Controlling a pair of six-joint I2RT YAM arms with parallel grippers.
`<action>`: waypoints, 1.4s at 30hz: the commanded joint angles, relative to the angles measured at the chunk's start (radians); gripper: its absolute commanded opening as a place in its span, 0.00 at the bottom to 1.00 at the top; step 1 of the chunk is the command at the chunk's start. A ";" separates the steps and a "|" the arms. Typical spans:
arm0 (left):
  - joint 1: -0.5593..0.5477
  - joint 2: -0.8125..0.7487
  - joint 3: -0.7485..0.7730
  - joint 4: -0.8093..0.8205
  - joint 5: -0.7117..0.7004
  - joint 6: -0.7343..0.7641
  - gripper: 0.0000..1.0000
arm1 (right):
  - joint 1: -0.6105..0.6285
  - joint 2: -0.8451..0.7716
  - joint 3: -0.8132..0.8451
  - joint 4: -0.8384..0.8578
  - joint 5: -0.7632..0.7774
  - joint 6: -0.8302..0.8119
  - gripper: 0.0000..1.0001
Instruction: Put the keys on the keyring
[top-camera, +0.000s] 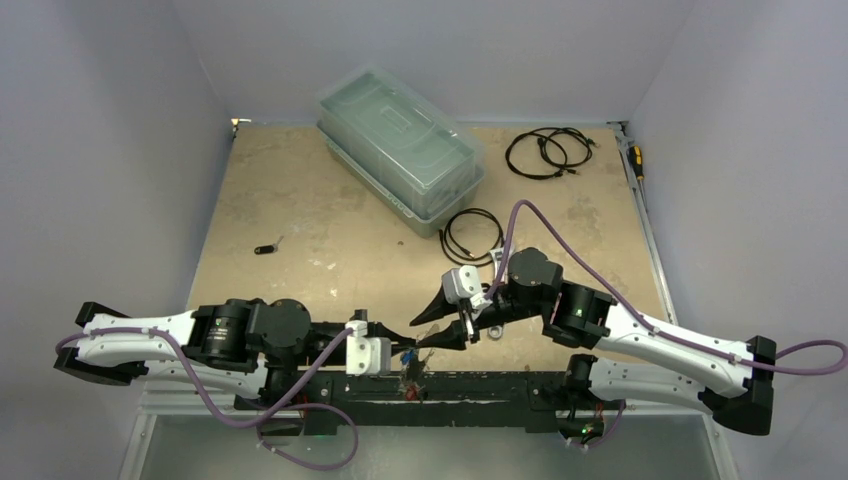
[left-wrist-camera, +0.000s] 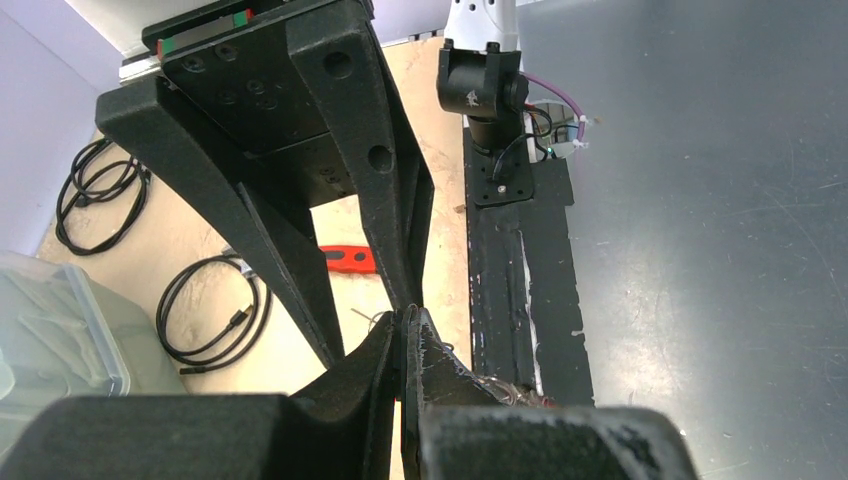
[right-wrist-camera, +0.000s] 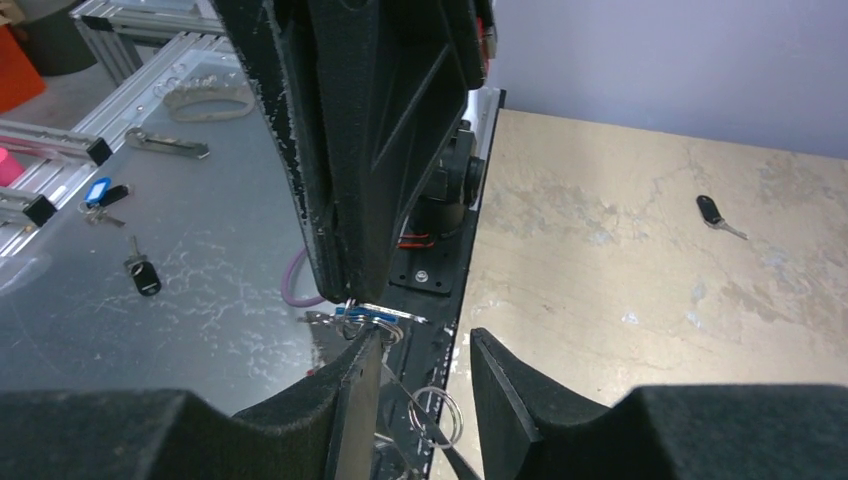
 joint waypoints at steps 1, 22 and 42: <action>-0.001 -0.008 0.052 0.076 -0.007 0.018 0.00 | 0.003 -0.012 -0.012 0.035 -0.063 0.006 0.40; -0.001 -0.019 0.049 0.088 -0.036 0.019 0.00 | 0.003 -0.013 -0.045 0.114 -0.106 0.049 0.27; 0.000 -0.043 -0.020 0.119 -0.301 -0.043 0.01 | 0.003 -0.001 -0.094 0.126 0.336 0.153 0.52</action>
